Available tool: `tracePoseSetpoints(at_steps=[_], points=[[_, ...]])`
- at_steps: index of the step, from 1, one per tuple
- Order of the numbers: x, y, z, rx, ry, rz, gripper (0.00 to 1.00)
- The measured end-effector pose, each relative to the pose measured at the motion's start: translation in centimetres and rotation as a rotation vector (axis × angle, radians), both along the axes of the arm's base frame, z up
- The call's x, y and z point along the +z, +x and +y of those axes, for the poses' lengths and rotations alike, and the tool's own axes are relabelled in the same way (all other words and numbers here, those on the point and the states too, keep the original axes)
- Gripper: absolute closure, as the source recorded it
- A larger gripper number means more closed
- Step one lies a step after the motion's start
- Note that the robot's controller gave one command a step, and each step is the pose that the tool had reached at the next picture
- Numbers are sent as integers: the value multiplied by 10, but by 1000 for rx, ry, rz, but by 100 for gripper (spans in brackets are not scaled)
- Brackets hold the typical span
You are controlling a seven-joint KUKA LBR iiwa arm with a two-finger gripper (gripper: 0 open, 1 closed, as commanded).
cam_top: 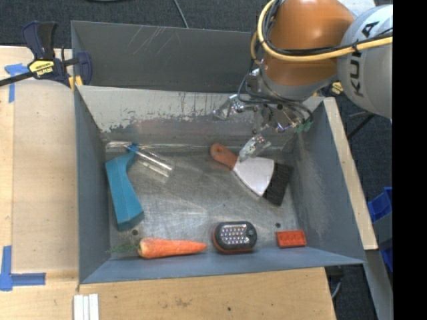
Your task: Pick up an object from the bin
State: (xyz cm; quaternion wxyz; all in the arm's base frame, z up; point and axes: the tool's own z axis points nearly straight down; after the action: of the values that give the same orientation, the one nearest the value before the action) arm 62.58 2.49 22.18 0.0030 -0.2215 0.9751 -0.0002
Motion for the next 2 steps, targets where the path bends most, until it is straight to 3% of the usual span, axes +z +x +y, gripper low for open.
tracePoseSetpoints(at_steps=[1, 2], points=[[-51, 3, 0, 48, -1, -5, 0], [-103, 2, -21, 103, 0, 0, 0]])
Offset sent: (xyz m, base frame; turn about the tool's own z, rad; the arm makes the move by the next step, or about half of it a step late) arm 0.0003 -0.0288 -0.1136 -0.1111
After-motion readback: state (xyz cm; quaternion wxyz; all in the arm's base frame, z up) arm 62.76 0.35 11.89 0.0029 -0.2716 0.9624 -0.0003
